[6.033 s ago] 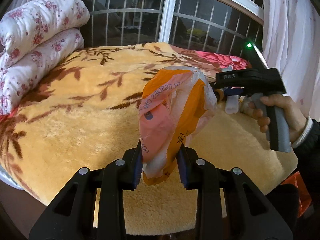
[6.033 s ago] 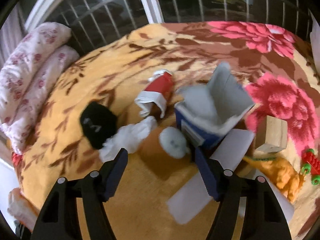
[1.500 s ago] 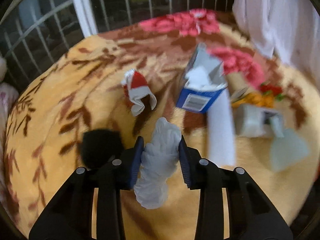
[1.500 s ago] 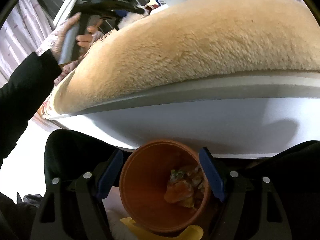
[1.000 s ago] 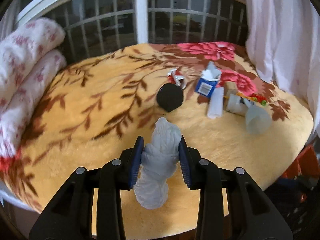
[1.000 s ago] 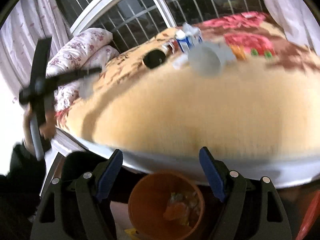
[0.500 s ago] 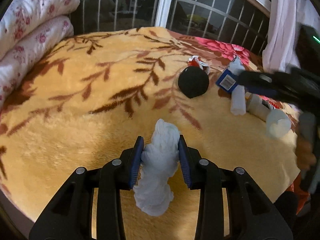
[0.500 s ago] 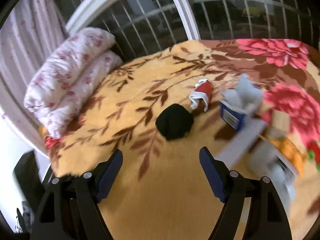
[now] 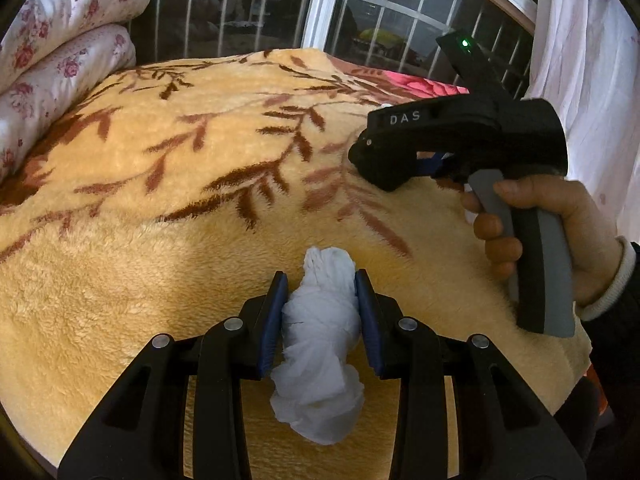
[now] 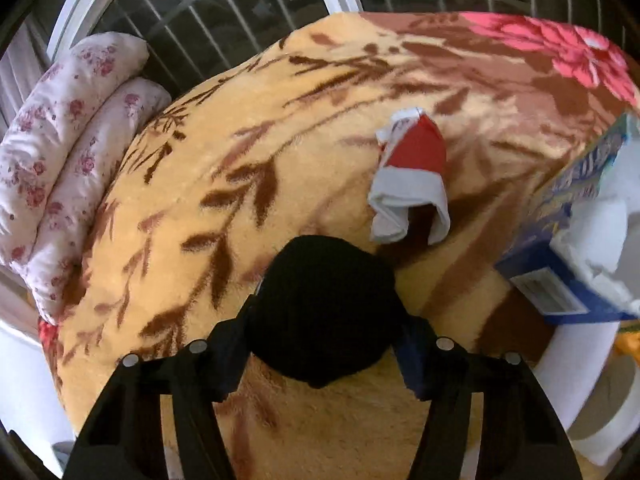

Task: Collect trash
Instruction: 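Grasp the black sock ball with the right gripper while the left gripper holds the tissue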

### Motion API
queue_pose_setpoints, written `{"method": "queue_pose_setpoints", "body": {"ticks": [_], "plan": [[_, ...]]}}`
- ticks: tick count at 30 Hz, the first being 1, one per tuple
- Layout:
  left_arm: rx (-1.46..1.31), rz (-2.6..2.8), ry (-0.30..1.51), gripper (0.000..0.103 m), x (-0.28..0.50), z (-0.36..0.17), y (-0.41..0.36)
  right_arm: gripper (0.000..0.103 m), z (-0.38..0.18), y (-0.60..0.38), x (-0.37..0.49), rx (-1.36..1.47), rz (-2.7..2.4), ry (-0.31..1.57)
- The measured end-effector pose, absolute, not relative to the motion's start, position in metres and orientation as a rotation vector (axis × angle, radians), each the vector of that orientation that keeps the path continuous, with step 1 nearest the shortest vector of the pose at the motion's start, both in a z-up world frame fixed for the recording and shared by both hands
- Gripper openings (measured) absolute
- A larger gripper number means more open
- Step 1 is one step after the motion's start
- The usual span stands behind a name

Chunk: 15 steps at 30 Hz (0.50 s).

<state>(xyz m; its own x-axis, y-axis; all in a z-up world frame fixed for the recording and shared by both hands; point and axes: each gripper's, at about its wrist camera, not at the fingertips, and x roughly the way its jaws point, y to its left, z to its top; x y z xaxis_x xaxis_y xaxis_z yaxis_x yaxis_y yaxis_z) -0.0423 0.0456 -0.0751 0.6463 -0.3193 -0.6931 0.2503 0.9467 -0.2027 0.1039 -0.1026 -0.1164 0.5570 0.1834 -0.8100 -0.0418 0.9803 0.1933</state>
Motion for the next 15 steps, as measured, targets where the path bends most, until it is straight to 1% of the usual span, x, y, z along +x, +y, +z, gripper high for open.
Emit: {"method": "queue_pose_setpoints", "body": {"ticks": [2, 4, 10, 15], "plan": [[-0.095, -0.321, 0.799, 0.034, -0.043, -0.075, 0.046, 0.054, -0.116, -0.103, 0.101, 0.151, 0.133, 0.967], [-0.092, -0.315, 0.79, 0.034, -0.044, -0.075, 0.045, 0.053, -0.113, -0.105, 0.096, 0.155, 0.128, 0.953], [-0.038, -0.284, 0.749, 0.033, -0.054, -0.07, 0.038, 0.053, -0.085, -0.107, 0.051, 0.171, 0.171, 0.873], [-0.089, -0.305, 0.753, 0.033, -0.069, -0.056, 0.042, 0.054, -0.06, -0.115, -0.011, 0.168, 0.23, 0.807]]}}
